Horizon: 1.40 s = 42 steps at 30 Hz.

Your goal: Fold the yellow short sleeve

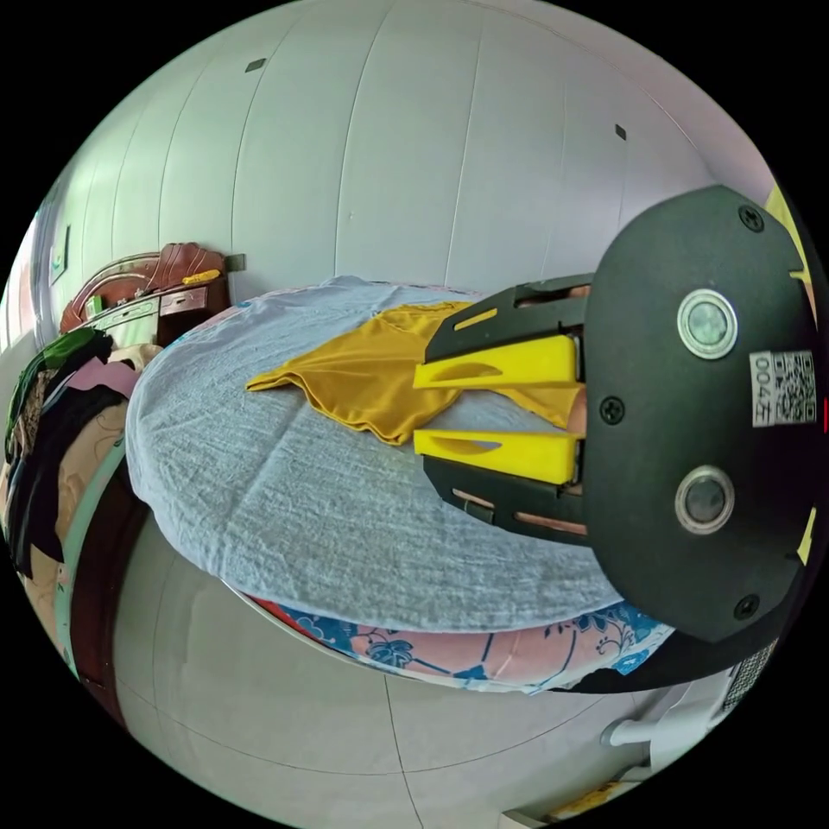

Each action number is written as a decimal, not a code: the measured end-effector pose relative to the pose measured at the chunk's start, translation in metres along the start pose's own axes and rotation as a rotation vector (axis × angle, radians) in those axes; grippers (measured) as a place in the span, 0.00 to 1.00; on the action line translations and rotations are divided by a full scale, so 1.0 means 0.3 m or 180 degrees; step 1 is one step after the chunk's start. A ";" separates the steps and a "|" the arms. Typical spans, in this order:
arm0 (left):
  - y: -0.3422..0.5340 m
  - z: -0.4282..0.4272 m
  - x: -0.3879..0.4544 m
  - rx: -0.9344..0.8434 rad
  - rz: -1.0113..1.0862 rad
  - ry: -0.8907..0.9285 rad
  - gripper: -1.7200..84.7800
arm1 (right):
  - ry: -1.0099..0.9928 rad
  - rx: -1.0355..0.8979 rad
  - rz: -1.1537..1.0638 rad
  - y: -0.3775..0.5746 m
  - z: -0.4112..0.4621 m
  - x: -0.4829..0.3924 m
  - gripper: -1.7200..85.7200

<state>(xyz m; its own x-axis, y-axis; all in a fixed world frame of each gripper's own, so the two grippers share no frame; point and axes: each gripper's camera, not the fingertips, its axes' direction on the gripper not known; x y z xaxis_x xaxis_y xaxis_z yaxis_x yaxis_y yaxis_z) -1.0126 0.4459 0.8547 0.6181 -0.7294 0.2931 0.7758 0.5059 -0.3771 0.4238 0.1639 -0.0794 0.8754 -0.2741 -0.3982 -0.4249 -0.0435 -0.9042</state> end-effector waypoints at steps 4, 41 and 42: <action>-0.013 -0.043 -0.047 0.0075 0.0034 -0.0102 0.06 | 0.0020 -0.0014 0.0108 -0.064 -0.041 -0.095 0.07; 0.320 -0.182 0.498 0.0601 0.2248 -0.0672 0.04 | 0.2591 0.0212 -0.3154 -1.135 -0.251 -1.820 0.01; 0.328 -0.179 0.522 0.0610 0.2287 -0.0666 0.04 | 0.2457 0.0235 -0.3085 -1.145 -0.273 -1.804 0.01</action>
<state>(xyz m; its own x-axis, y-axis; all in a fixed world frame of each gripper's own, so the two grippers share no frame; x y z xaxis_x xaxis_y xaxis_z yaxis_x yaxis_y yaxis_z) -0.8462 0.3568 0.8162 0.9746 -0.0992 0.2009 0.1716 0.9071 -0.3844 0.0771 0.2486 0.4593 0.4459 -0.6538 0.6113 0.3572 -0.4963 -0.7913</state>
